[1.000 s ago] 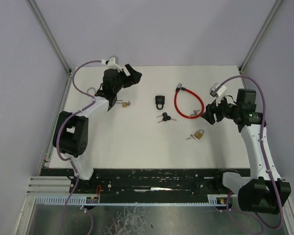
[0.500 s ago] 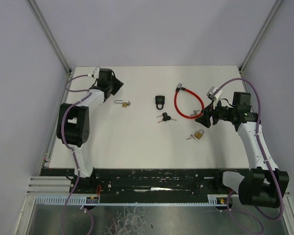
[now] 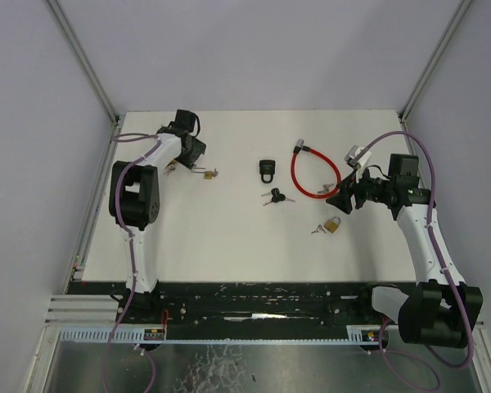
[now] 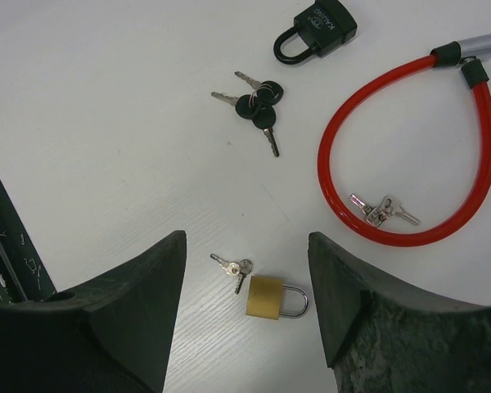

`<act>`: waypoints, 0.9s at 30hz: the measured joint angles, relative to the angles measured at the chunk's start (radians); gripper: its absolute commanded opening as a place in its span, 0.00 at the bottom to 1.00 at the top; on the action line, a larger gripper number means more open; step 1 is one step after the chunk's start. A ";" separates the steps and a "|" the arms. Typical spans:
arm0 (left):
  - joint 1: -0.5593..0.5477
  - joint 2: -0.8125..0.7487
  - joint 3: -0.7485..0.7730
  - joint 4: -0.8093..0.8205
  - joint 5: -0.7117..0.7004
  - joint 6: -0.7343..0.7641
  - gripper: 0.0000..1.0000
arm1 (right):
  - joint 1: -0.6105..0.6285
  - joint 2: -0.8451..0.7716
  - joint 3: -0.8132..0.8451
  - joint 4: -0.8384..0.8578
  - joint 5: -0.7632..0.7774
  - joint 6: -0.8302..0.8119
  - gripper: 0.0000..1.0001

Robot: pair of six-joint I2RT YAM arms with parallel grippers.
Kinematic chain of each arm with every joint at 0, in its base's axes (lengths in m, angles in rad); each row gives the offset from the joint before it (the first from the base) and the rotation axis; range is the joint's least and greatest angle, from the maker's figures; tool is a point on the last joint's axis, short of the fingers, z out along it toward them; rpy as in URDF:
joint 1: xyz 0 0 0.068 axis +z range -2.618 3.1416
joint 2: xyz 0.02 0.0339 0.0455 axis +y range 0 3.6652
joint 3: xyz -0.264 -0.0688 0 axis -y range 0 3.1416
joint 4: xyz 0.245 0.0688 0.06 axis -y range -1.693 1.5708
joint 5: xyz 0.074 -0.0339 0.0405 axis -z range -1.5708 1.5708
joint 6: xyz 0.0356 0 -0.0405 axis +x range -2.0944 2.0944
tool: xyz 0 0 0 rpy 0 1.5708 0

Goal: Lock with the key
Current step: Pick up the lock from the center of the board.

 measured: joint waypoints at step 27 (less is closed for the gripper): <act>0.020 0.129 0.145 -0.283 0.007 -0.102 0.29 | 0.000 -0.023 -0.005 0.000 0.000 -0.019 0.68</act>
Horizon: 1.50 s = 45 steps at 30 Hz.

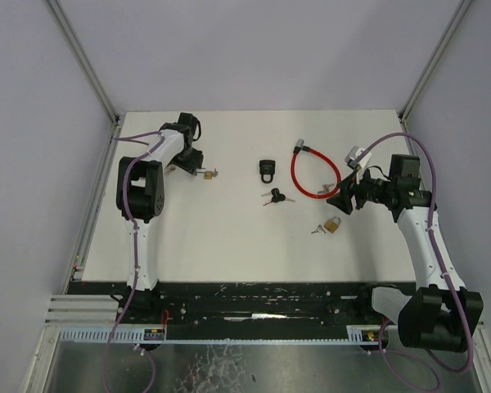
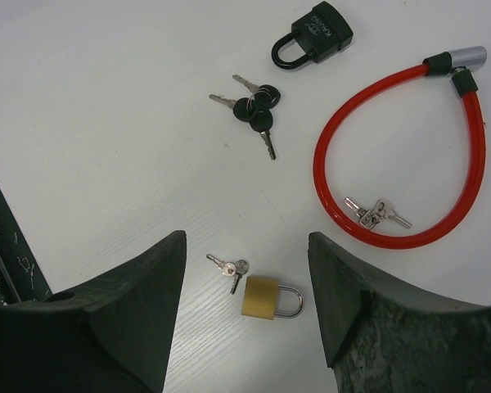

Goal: Lock with the key
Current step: Pick up the lock from the center of the board.

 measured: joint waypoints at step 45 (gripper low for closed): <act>-0.040 0.121 0.188 -0.137 0.151 0.098 0.00 | 0.000 -0.056 0.000 0.000 -0.010 -0.010 0.67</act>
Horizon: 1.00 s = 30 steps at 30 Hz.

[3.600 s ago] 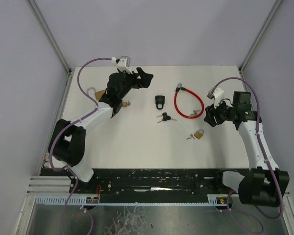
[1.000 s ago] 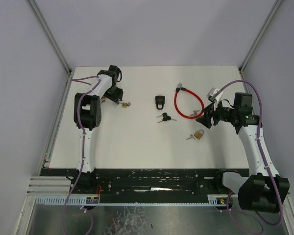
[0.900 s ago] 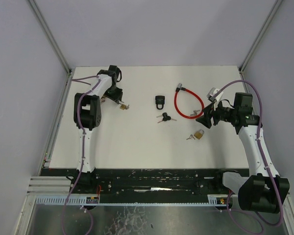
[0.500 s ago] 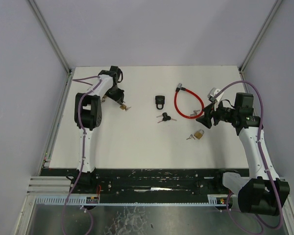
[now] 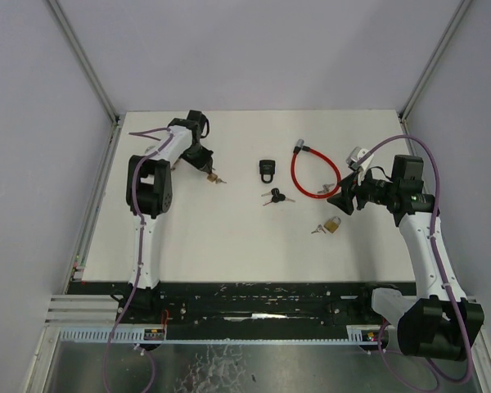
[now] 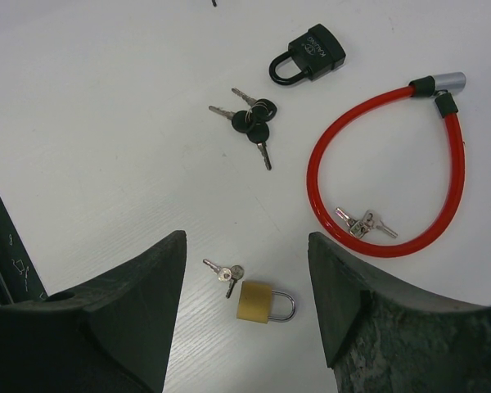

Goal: Lock with the key
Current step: Pick up the lock from the center of the board.

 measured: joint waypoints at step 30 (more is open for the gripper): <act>-0.307 -0.583 -0.797 1.027 0.215 0.299 0.00 | 0.000 0.020 -0.090 0.061 -0.249 -0.026 0.77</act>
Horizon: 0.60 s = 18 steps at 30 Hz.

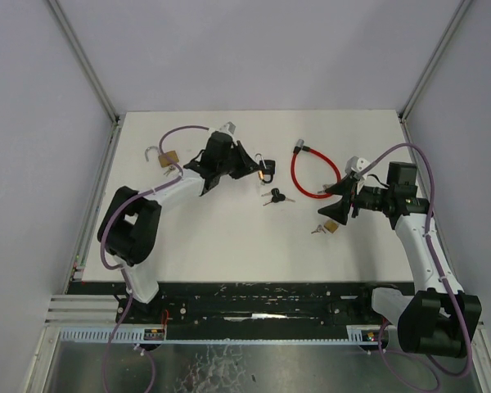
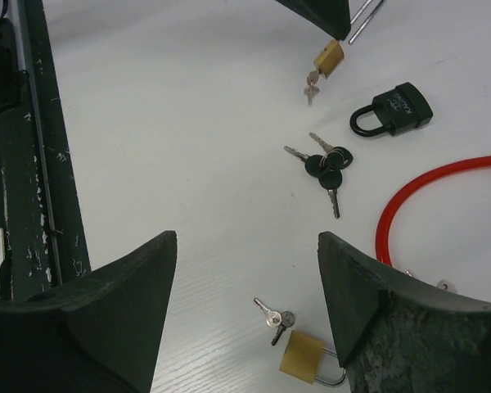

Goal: Lock with the key
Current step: Pick up the lock from the center of the board.

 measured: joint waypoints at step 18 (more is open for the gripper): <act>-0.386 -0.064 -0.092 0.238 0.004 0.396 0.00 | -0.013 -0.003 -0.037 0.246 -0.053 0.352 0.90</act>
